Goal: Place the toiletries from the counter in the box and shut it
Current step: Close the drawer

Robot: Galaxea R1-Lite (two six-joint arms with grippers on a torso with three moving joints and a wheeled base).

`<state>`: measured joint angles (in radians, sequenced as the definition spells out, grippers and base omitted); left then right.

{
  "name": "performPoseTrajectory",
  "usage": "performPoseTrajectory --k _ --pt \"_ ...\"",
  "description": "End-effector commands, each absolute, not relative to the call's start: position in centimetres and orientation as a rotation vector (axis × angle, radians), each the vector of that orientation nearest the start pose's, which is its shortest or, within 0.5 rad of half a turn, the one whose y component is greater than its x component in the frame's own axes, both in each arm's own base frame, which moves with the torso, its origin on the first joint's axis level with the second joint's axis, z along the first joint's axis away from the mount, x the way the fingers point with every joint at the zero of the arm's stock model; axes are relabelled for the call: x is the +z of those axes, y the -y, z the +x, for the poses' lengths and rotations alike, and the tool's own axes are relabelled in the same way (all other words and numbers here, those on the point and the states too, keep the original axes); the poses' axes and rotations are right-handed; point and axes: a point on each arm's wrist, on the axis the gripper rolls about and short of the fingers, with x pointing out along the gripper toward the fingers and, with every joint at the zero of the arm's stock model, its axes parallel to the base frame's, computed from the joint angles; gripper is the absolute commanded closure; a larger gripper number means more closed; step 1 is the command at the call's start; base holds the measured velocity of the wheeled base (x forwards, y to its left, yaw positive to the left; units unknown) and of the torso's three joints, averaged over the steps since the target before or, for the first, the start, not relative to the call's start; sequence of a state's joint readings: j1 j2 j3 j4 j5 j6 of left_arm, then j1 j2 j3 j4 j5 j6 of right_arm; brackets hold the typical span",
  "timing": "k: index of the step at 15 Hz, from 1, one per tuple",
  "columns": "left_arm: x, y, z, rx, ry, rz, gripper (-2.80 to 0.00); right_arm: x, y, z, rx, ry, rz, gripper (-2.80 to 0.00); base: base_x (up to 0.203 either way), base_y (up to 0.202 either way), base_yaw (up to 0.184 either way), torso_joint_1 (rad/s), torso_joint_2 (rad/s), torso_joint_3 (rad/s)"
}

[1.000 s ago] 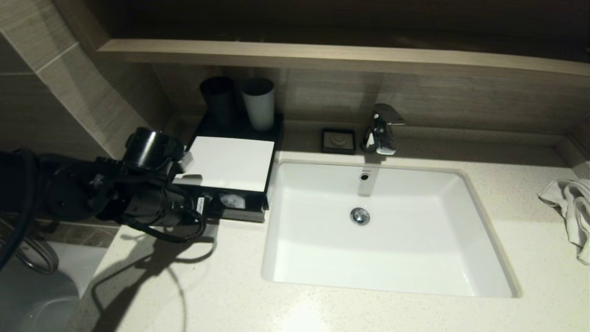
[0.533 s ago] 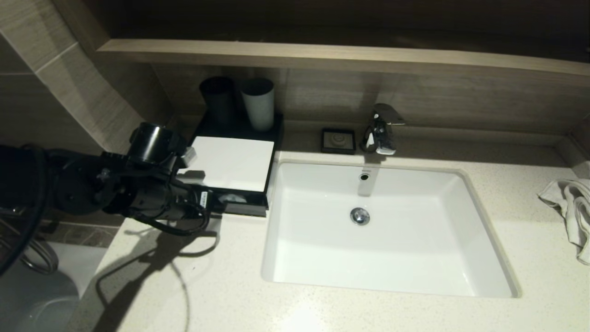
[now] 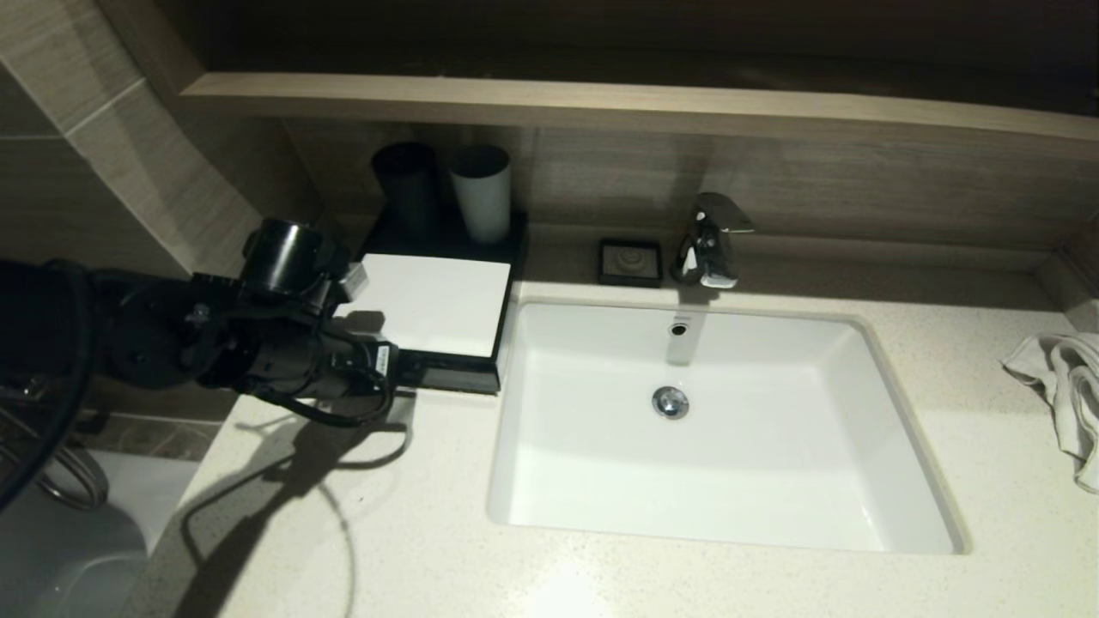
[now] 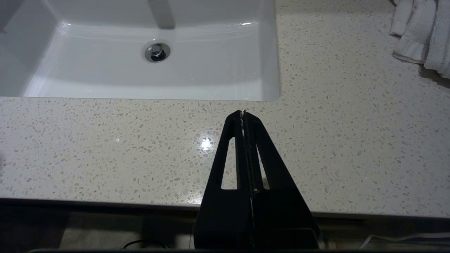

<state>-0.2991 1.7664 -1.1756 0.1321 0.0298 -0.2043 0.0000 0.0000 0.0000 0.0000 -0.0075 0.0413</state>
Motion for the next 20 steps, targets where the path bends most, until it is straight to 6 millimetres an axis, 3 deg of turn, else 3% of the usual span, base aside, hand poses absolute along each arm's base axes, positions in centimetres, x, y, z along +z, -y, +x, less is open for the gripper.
performPoseTrajectory --k 1,12,20 --pt "19.5 9.4 30.9 -0.182 -0.725 -0.079 0.0 7.5 0.0 -2.3 -0.008 0.0 0.041 0.0 0.0 0.0 0.0 0.0 0.0 0.0" --pt "19.8 9.4 31.2 -0.183 -0.703 -0.086 0.0 7.5 0.0 -2.3 -0.008 0.0 0.041 0.0 0.0 0.0 0.0 0.0 0.0 0.0" --pt "21.0 7.8 25.6 -0.185 -0.713 -0.081 0.0 7.5 0.0 -2.3 -0.008 0.0 0.041 0.0 0.0 0.0 0.0 0.0 0.0 0.0"
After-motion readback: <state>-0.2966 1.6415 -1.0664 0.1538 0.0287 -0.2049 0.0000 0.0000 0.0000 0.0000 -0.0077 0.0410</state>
